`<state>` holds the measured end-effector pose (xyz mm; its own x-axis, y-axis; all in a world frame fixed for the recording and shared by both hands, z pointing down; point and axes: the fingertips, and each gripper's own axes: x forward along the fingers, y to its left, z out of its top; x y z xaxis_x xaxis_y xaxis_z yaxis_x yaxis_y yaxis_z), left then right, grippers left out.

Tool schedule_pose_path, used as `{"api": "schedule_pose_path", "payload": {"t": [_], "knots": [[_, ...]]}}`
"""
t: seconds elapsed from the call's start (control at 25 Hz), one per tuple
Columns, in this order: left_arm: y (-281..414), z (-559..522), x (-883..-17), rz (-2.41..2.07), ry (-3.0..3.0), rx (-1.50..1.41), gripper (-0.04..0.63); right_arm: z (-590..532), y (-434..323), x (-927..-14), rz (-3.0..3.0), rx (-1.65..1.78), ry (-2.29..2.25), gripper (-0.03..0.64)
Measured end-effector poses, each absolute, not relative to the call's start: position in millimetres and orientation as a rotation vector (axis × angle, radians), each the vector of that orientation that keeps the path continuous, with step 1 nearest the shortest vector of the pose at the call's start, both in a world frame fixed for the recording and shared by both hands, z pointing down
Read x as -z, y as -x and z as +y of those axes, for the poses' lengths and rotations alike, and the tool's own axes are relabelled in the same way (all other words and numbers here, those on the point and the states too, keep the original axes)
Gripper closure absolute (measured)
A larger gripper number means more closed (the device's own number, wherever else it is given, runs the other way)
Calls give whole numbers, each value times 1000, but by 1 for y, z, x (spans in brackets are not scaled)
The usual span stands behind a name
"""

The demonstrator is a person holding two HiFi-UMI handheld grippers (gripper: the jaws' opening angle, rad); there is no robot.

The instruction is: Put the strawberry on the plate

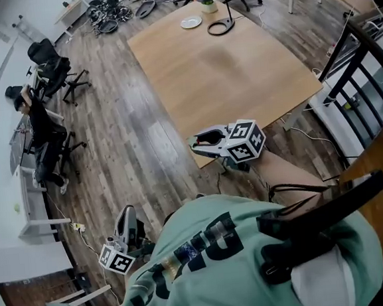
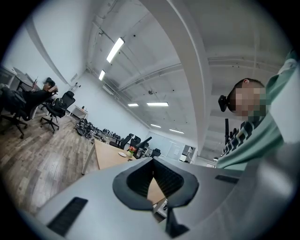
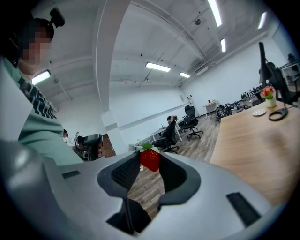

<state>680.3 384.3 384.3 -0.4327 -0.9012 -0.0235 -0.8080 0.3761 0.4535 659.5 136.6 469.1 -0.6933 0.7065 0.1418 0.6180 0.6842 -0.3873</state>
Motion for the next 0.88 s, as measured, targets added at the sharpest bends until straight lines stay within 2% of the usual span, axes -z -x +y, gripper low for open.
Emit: {"api": "schedule_pose_path", "payload": {"t": [0.32, 0.56, 0.88], "knots": [[-618, 414, -405, -2361, -1594, 647, 592, 159, -613, -480, -2623, -381, 964, 485], [-526, 505, -407, -2341, -1626, 785, 592, 241, -529, -457, -2652, -290, 915, 485], [-414, 665, -403, -2434, -1522, 764, 592, 396, -426, -422, -2631, -148, 1053, 485]]}}
